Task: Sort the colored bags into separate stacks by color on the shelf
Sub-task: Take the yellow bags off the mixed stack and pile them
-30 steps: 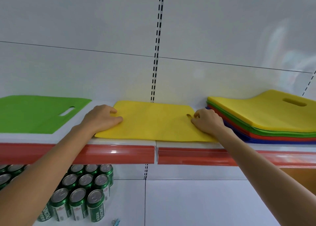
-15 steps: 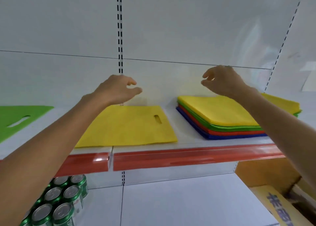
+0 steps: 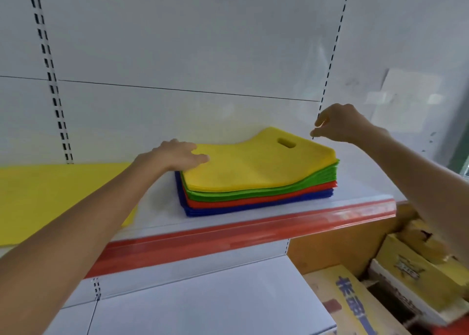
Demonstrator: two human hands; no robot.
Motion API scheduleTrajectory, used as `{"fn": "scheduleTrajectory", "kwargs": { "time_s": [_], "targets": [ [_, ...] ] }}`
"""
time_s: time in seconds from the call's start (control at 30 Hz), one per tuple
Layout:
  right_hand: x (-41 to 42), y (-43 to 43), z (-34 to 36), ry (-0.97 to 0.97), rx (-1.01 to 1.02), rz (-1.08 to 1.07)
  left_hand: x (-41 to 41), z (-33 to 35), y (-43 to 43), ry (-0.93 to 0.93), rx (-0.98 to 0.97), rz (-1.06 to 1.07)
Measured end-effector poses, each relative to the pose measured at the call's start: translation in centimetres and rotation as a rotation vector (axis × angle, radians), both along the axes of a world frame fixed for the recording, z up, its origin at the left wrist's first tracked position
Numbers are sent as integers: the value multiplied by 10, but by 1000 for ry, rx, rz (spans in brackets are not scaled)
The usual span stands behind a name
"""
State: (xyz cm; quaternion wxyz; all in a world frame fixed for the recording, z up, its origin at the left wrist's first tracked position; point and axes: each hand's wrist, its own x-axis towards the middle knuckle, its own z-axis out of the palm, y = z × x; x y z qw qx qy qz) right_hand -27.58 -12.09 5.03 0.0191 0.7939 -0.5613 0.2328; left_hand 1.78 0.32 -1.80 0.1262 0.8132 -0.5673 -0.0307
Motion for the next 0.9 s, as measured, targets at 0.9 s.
{"fn": "scheduleTrajectory", "kwargs": {
  "time_s": [0.9],
  "targets": [
    [19,-53,-44,264,-200,153,-43,-22,-24,-195,27,117]
  ]
}}
